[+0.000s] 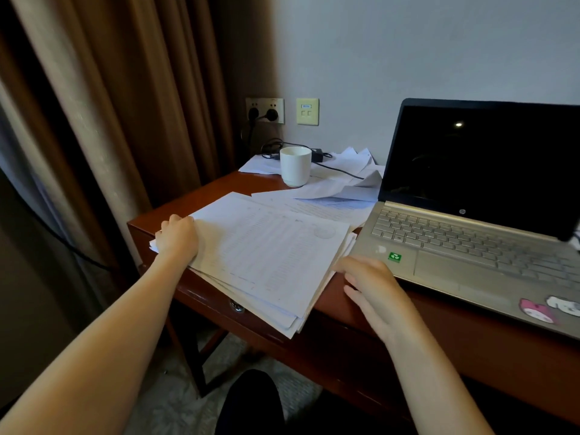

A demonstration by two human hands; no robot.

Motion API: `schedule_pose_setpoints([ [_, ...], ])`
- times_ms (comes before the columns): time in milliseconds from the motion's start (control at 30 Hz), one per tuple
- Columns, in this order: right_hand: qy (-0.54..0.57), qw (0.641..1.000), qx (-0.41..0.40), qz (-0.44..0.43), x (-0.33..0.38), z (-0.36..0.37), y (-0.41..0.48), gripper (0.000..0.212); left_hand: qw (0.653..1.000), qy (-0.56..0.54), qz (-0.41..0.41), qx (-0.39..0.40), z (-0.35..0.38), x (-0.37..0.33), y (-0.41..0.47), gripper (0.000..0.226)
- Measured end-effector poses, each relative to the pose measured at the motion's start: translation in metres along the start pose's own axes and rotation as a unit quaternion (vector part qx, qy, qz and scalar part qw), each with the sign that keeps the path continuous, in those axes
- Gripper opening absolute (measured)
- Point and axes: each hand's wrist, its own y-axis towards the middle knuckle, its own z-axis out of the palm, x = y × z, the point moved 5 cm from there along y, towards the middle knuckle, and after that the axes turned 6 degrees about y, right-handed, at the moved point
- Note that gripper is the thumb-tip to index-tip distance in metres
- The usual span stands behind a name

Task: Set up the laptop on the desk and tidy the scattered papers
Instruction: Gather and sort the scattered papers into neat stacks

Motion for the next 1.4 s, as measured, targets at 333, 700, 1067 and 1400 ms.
schedule_pose_setpoints([
  [333, 0.186, 0.973, -0.024, 0.132, -0.007, 0.013, 0.002, 0.015, 0.999, 0.007, -0.031, 0.007, -0.003, 0.011, -0.013, 0.058],
  [700, -0.311, 0.946, -0.051, -0.077, -0.004, 0.037, 0.057, 0.029, 0.994, -0.096, -0.049, -0.015, 0.004, 0.042, 0.005, 0.036],
  [1067, -0.151, 0.984, -0.083, -0.054, -0.006, 0.042, 0.084, 0.032, 0.892, -0.413, -0.180, 0.040, 0.007, 0.070, 0.005, 0.027],
  [1400, -0.230, 0.967, -0.080, -0.071, 0.006, 0.030, 0.110, 0.045, 0.841, -0.473, -0.082, 0.248, -0.001, 0.074, 0.001, 0.029],
])
